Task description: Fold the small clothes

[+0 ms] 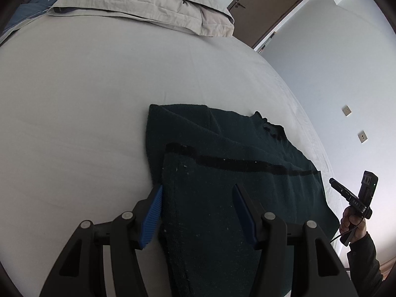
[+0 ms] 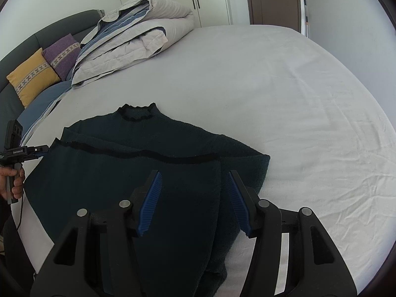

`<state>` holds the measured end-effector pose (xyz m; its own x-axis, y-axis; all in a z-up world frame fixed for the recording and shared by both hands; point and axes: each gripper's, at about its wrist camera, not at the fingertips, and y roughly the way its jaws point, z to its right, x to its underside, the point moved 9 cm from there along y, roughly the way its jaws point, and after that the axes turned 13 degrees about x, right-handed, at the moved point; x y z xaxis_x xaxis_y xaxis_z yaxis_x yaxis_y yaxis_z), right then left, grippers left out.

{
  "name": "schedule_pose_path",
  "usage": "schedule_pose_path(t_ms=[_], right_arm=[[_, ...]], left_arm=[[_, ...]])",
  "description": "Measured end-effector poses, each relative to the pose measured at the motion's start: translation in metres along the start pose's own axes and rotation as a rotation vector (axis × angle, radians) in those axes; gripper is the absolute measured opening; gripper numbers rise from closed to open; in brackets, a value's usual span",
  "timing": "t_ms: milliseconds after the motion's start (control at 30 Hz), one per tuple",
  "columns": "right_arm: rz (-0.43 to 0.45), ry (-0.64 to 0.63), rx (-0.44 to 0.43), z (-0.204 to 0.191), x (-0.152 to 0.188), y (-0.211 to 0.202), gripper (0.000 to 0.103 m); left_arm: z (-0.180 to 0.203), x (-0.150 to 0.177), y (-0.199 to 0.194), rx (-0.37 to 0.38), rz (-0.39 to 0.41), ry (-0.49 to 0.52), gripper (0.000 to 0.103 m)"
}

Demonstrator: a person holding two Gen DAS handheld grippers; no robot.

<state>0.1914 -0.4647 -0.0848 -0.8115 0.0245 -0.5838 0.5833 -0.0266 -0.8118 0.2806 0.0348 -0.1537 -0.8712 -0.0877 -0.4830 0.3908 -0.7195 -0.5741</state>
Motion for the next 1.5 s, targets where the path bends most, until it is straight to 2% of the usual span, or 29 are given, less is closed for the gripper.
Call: schedule_pose_path(t_ms=[267, 333, 367, 400, 433, 567, 867, 1133, 1367, 1500], right_arm=[[-0.117, 0.030, 0.015, 0.004, 0.005, 0.048, 0.050], [-0.130, 0.016, 0.028, 0.001, 0.009, 0.057, 0.024], [-0.128, 0.005, 0.042, -0.001, 0.010, 0.059, 0.020], [-0.120, -0.004, 0.051, -0.003, 0.011, 0.059, 0.014], [-0.110, -0.007, 0.054, -0.005, 0.011, 0.059, 0.008], [-0.050, -0.017, 0.088, -0.011, 0.006, 0.044, 0.005], [0.124, -0.047, 0.187, -0.020, -0.013, -0.015, 0.005], [0.102, -0.118, 0.224, -0.028, -0.002, -0.022, 0.005], [0.115, -0.123, 0.221, -0.033, 0.001, -0.021, 0.005], [0.145, -0.135, 0.230, -0.038, -0.003, -0.030, 0.005]], left_arm=[[-0.006, 0.003, 0.000, -0.004, -0.003, -0.015, 0.059], [-0.007, 0.003, 0.001, -0.024, -0.005, -0.004, 0.047], [-0.006, 0.002, 0.004, -0.036, -0.006, 0.002, 0.040], [-0.008, 0.003, 0.004, -0.047, -0.006, 0.006, 0.029], [-0.008, 0.003, 0.005, -0.051, -0.006, 0.008, 0.024], [-0.006, 0.002, 0.000, -0.073, 0.013, 0.034, 0.016], [0.011, -0.003, -0.012, -0.145, 0.056, 0.122, 0.013], [0.005, 0.009, -0.010, -0.230, 0.008, 0.149, 0.015], [0.017, 0.012, -0.018, -0.232, 0.062, 0.234, 0.014], [0.017, 0.010, -0.017, -0.273, 0.065, 0.276, 0.012]])
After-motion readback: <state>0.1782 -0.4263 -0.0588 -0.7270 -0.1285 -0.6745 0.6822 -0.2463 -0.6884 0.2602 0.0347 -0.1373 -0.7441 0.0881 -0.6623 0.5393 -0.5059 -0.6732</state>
